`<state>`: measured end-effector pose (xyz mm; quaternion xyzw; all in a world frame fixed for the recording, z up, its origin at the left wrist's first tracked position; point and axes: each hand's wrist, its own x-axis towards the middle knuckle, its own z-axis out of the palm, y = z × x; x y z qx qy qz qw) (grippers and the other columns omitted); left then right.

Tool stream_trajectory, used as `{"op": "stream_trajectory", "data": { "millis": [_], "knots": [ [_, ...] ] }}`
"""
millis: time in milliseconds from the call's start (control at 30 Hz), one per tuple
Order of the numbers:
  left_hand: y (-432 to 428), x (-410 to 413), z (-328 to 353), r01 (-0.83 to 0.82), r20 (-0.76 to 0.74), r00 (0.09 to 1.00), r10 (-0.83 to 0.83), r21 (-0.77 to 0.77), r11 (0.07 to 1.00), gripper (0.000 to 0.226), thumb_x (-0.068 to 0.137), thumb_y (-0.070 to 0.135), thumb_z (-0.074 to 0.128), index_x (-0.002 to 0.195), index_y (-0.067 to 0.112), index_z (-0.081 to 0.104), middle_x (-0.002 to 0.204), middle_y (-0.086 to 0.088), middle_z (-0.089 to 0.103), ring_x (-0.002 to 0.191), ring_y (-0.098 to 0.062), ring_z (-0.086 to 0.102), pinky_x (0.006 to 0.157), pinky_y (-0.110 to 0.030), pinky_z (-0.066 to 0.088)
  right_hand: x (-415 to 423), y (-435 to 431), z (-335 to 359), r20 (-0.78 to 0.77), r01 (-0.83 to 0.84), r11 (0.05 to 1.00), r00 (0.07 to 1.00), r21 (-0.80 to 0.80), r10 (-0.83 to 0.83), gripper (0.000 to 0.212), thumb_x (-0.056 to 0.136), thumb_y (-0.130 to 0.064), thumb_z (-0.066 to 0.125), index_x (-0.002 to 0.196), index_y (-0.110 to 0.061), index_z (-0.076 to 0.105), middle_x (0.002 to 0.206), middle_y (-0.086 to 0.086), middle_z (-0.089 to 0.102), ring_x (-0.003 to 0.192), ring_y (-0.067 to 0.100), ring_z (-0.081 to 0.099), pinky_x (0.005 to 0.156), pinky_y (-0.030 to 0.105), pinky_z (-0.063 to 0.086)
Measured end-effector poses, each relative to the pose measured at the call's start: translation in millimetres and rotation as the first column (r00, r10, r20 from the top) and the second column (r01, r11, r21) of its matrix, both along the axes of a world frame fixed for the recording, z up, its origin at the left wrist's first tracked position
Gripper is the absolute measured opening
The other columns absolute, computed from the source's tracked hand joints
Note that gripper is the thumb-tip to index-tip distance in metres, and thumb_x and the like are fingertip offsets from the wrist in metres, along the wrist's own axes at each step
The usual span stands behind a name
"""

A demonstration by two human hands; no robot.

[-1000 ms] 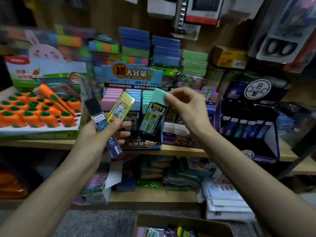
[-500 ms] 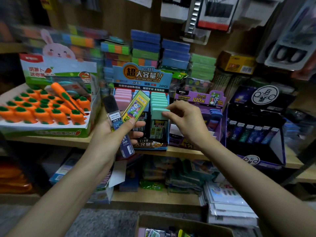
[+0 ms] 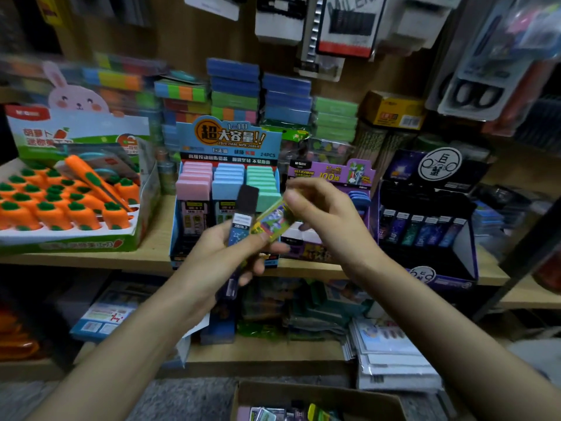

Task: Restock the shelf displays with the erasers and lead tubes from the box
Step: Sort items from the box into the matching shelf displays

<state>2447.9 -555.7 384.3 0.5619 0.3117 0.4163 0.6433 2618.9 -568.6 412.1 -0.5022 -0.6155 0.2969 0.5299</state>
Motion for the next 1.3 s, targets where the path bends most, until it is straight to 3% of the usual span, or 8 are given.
{"op": "stream_trajectory", "data": {
  "millis": [133,233,467,600,733,867,1067,1300],
  "knots": [
    [-9.4,11.8,-0.3,0.118,-0.078,0.99,-0.117,0.017,0.993,0.025,0.08,0.022,0.065,0.104,0.014,0.061,0.079,-0.003,0.074,0.047,-0.005,0.056,0.036,-0.016,0.038,16.4,-17.0,-3.4,-0.161,-0.043,0.996,0.987,-0.084,0.029,0.01,0.083,-0.007,0.067,0.082,-0.017,0.065,0.067,-0.006,0.064,0.064,0.004,0.061,0.055,0.014,0.046],
    [-11.1,22.3,1.4,0.031,-0.013,0.999,-0.03,0.04,0.999,0.032,0.07,0.027,0.07,0.097,0.013,0.061,0.056,0.003,0.062,0.042,-0.004,0.051,0.035,-0.015,0.036,30.4,-30.4,-8.1,-0.355,0.018,0.996,0.934,-0.082,-0.046,0.007,0.08,-0.01,0.069,0.08,-0.016,0.064,0.067,-0.003,0.069,0.067,0.011,0.066,0.058,0.021,0.053],
    [-12.1,42.4,1.5,-0.12,0.172,0.977,0.122,-0.022,0.992,0.019,0.068,0.023,0.07,0.08,0.014,0.059,0.057,0.008,0.052,0.044,-0.004,0.041,0.035,-0.016,0.033,31.8,-56.1,-24.1,-0.584,-0.029,0.987,0.809,-0.159,-0.07,0.017,0.072,-0.012,0.069,0.084,-0.012,0.057,0.07,0.003,0.069,0.056,0.013,0.065,0.041,0.018,0.045],
    [-12.9,48.7,3.2,-0.198,0.163,0.967,0.194,0.004,0.98,0.021,0.067,0.029,0.07,0.081,0.016,0.059,0.055,0.009,0.058,0.044,-0.002,0.046,0.036,-0.015,0.036,24.4,-60.2,-36.9,-0.495,-0.074,0.978,0.868,-0.197,-0.034,0.031,0.076,-0.003,0.069,0.102,-0.012,0.054,0.079,0.004,0.072,0.071,0.015,0.069,0.057,0.021,0.052],
    [-12.8,48.1,3.4,-0.202,0.095,0.976,0.196,0.059,0.978,0.02,0.066,0.033,0.071,0.081,0.02,0.066,0.059,0.006,0.066,0.051,-0.002,0.06,0.045,-0.016,0.046,14.5,-59.2,-34.9,-0.287,-0.152,0.973,0.953,-0.171,0.098,0.026,0.079,-0.021,0.072,0.102,-0.019,0.06,0.086,-0.001,0.07,0.082,0.014,0.068,0.07,0.024,0.054],
    [-7.8,40.6,1.1,-0.167,0.014,0.986,0.166,0.12,0.979,0.026,0.061,0.044,0.073,0.083,0.031,0.072,0.085,-0.001,0.073,0.076,-0.018,0.067,0.068,-0.039,0.053,22.5,-35.8,-4.3,-0.191,-0.027,0.992,0.982,-0.123,0.003,0.01,0.091,-0.026,0.059,0.095,-0.021,0.067,0.078,-0.01,0.066,0.072,0.005,0.061,0.066,0.024,0.047],
    [-2.8,31.2,2.7,-0.173,0.012,0.985,0.173,0.163,0.971,0.023,0.065,0.038,0.07,0.084,0.025,0.066,0.062,0.008,0.065,0.048,0.0,0.055,0.04,-0.014,0.041,22.2,-15.9,20.2,0.041,-0.146,0.981,0.987,-0.128,0.153,0.011,0.089,-0.008,0.061,0.083,-0.015,0.067,0.07,-0.002,0.066,0.064,0.007,0.061,0.061,0.022,0.051],
    [14.1,15.8,4.7,-0.243,0.099,0.963,0.251,-0.086,0.966,0.025,0.092,0.036,0.051,0.096,0.012,0.059,0.063,0.004,0.06,0.04,-0.005,0.045,0.034,-0.017,0.034,52.2,20.4,44.0,0.188,0.17,0.97,0.961,0.173,-0.202,0.007,0.088,-0.01,0.061,0.095,-0.011,0.065,0.084,0.002,0.066,0.078,0.011,0.066,0.068,0.021,0.055]
  ]
}}
